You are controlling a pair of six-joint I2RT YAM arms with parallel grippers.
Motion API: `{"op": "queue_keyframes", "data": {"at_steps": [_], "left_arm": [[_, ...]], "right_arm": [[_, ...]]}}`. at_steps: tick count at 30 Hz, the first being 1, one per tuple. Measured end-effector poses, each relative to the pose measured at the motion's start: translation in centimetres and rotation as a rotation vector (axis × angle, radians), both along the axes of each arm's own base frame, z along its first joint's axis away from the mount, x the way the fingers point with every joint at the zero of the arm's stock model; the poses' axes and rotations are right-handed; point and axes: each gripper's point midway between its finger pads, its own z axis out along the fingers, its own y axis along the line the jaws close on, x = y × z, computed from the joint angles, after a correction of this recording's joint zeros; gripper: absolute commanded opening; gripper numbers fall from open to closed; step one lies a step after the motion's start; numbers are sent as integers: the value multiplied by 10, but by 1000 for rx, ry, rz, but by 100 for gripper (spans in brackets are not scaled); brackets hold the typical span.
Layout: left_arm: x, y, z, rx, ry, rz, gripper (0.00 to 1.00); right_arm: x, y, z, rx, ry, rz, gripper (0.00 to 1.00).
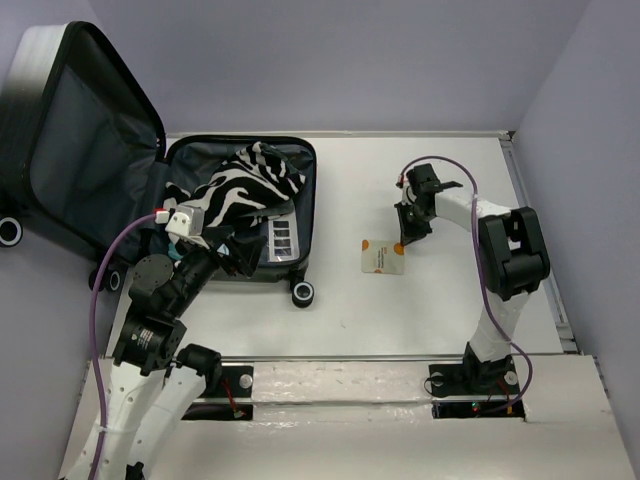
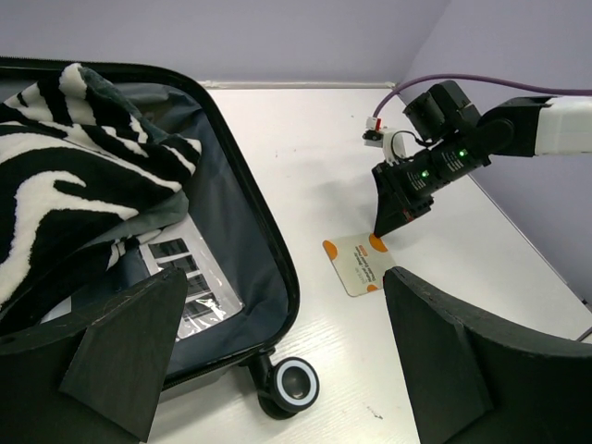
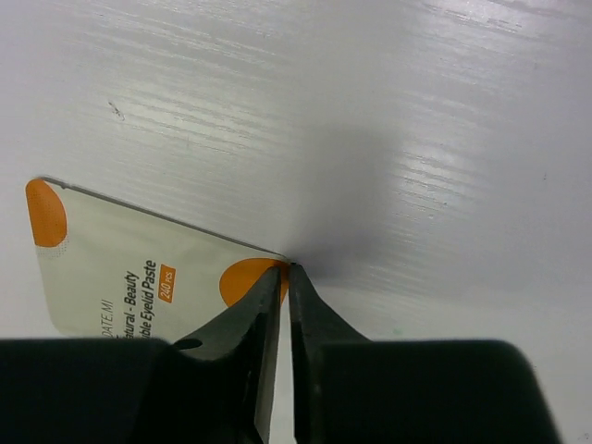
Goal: Pack the luggage
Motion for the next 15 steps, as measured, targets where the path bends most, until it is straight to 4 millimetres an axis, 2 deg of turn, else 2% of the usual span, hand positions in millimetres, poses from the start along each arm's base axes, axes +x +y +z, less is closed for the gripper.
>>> {"op": "queue_keyframes", "data": {"at_steps": [10, 15], "left_arm": [[0, 0, 0, 0, 1, -1, 96], [-1, -4, -1, 0, 6, -24, 85]], "right_arm": [[-8, 9, 2, 63, -14, -60, 7], [-34, 19, 12, 150, -10, -57, 7]]}}
